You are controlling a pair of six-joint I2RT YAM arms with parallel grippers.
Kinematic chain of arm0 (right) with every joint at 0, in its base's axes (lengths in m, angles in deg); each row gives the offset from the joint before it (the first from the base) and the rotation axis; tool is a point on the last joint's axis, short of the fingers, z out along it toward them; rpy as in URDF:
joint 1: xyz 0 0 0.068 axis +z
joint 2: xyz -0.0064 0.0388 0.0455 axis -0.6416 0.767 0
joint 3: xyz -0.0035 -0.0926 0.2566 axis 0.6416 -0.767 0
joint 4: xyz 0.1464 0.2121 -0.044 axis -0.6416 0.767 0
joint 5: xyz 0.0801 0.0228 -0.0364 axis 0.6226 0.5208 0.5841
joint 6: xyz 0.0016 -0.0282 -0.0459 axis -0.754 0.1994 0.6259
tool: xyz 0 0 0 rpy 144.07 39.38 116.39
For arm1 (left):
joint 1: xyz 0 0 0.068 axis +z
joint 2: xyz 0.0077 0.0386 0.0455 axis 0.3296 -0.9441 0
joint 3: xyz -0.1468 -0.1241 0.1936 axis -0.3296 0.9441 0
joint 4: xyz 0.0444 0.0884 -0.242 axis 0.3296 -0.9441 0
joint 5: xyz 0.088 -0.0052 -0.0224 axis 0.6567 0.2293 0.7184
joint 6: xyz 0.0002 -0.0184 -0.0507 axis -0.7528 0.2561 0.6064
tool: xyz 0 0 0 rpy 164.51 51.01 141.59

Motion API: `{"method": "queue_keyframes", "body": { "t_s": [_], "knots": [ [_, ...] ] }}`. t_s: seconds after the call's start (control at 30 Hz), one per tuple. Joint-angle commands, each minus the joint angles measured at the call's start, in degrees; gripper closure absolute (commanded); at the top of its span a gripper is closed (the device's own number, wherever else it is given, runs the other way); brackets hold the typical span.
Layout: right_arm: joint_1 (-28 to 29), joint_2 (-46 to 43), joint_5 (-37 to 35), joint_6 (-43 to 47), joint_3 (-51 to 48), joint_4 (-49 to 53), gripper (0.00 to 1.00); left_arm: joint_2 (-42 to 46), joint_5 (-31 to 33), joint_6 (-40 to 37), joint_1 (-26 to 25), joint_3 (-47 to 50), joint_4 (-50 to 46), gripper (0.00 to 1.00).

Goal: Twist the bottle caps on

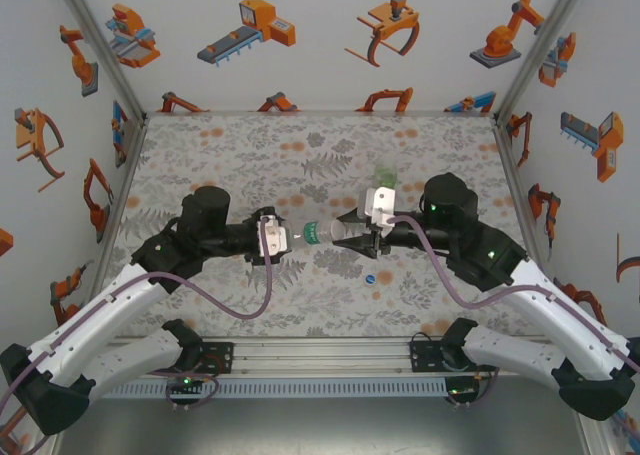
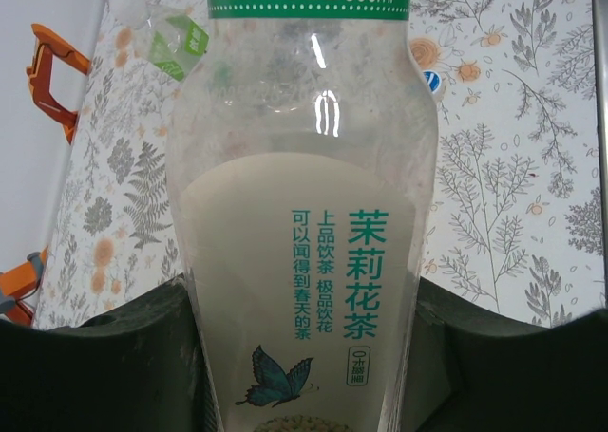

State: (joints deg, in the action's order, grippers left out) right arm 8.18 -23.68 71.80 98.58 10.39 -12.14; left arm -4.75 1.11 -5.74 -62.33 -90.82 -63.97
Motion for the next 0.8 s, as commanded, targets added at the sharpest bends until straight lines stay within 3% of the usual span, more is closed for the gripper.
{"method": "queue_keyframes", "body": {
  "t_s": [0.0,0.2,0.33,0.5,0.77],
  "knots": [
    [0.7,0.3,-0.1,0.5,-1.1,-2.2,1.00,1.3,-1.7,1.1,0.0,-0.6,3.0,1.00],
    [0.7,1.2,0.0,-0.8,-1.4,-3.1,1.00,1.5,-2.8,1.1,0.0,-0.4,3.4,1.00],
    [0.7,2.0,-1.3,-6.8,-2.0,-6.2,1.00,1.6,-2.3,1.0,0.0,-0.2,3.5,1.00],
    [0.7,2.5,-4.9,-21.6,-3.7,-12.2,1.00,1.8,1.2,1.3,0.0,0.2,4.6,1.00],
    [0.6,2.0,-18.6,-52.6,-8.1,-17.0,1.00,1.7,5.4,2.3,0.0,1.0,6.8,1.00]
  ]
}}
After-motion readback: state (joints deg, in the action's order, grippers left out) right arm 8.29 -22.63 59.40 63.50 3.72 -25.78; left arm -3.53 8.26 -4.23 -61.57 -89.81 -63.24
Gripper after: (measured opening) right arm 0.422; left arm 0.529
